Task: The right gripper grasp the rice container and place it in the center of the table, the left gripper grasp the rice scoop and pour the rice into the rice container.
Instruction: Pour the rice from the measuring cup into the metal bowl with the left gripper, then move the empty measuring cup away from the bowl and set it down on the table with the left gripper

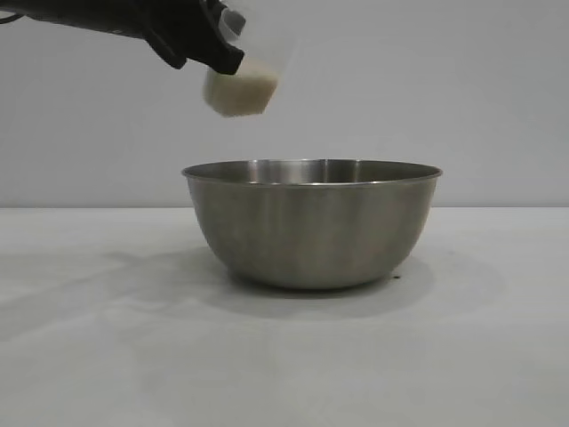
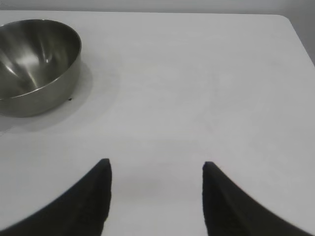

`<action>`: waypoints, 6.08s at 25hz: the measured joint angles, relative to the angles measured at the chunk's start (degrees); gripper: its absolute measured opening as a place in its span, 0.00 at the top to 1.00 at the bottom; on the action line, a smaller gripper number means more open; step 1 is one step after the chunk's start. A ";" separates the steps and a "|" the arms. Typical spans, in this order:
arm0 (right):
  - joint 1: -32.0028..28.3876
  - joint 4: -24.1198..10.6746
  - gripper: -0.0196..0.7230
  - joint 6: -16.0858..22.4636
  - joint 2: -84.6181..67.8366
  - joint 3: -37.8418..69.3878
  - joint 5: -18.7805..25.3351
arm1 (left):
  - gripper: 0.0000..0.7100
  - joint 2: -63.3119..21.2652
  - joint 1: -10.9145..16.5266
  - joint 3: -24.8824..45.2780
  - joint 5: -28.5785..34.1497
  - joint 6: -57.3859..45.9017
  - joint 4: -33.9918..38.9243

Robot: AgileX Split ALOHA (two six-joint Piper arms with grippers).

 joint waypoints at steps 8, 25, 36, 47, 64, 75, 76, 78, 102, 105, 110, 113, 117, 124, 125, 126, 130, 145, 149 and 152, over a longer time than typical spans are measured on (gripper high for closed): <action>0.00 0.00 0.44 0.00 0.00 0.00 0.00 | 1.00 3.72 -1.54 -3.91 -2.64 12.91 1.27; 0.00 0.00 0.46 0.00 0.00 0.00 0.00 | 1.00 8.70 -1.54 -5.92 -3.76 42.72 5.25; -0.12 0.00 0.46 0.00 0.00 0.00 0.00 | 1.00 8.96 -1.62 -6.40 -3.87 58.93 10.28; -0.12 0.00 0.46 0.00 0.00 0.00 0.00 | 1.00 8.96 -1.62 -6.40 -3.87 69.17 13.89; -0.12 0.00 0.46 0.00 0.00 0.00 0.00 | 1.00 8.96 -1.62 -6.51 -4.09 77.04 17.53; -0.12 0.00 0.46 0.00 0.00 0.00 0.00 | 1.00 8.96 -1.62 -6.51 -4.12 77.66 18.38; -0.12 0.00 0.46 0.00 0.00 0.00 0.00 | 1.00 8.96 -1.62 -6.51 -4.23 77.79 18.54; -0.12 0.00 0.46 0.00 0.00 0.00 0.00 | 1.00 8.96 -1.62 -6.51 -4.22 78.52 19.21; -0.12 0.00 0.46 0.00 0.00 0.00 0.00 | 1.00 8.96 -1.62 -6.63 -4.22 50.79 11.66; -0.12 0.00 0.46 0.00 0.00 0.00 0.00 | 1.00 8.96 -1.62 -6.73 -4.22 42.24 9.81; -0.12 0.00 0.46 0.00 0.00 0.00 0.00 | 1.00 8.96 -1.62 -6.73 -4.22 30.14 6.19; -0.12 0.00 0.46 0.00 0.00 0.00 0.00 | 1.00 8.96 -1.62 -6.73 -4.22 23.67 4.68; -0.12 0.00 0.46 0.00 0.00 0.00 0.00 | 1.00 8.96 -1.62 -6.73 -4.22 14.27 2.29; -0.12 0.00 0.46 0.00 0.00 0.00 0.00 | 1.00 8.96 -1.62 -6.73 -4.22 -4.12 -1.42; -0.12 0.00 0.46 0.00 0.00 0.00 0.00 | 1.00 8.96 -1.62 -6.73 -4.22 -6.24 -2.05; -0.12 0.00 0.46 0.00 0.00 0.00 0.00 | 1.00 8.96 -1.62 -6.73 -4.22 -8.60 -2.41; -0.12 0.00 0.46 0.00 0.00 0.00 0.00 | 1.00 8.96 -1.62 -6.73 -4.22 -15.62 -3.99; -0.12 0.00 0.46 0.00 0.00 0.00 0.00 | 1.00 8.11 -1.62 -4.39 -4.22 -19.72 -11.62; -0.12 0.00 0.46 0.00 0.00 0.00 0.00 | 1.00 6.83 -1.62 -2.85 -4.22 -19.25 -15.34; -0.12 0.00 0.46 0.00 0.00 0.00 0.00 | 1.00 5.49 -1.62 -2.16 -4.22 -18.51 -17.99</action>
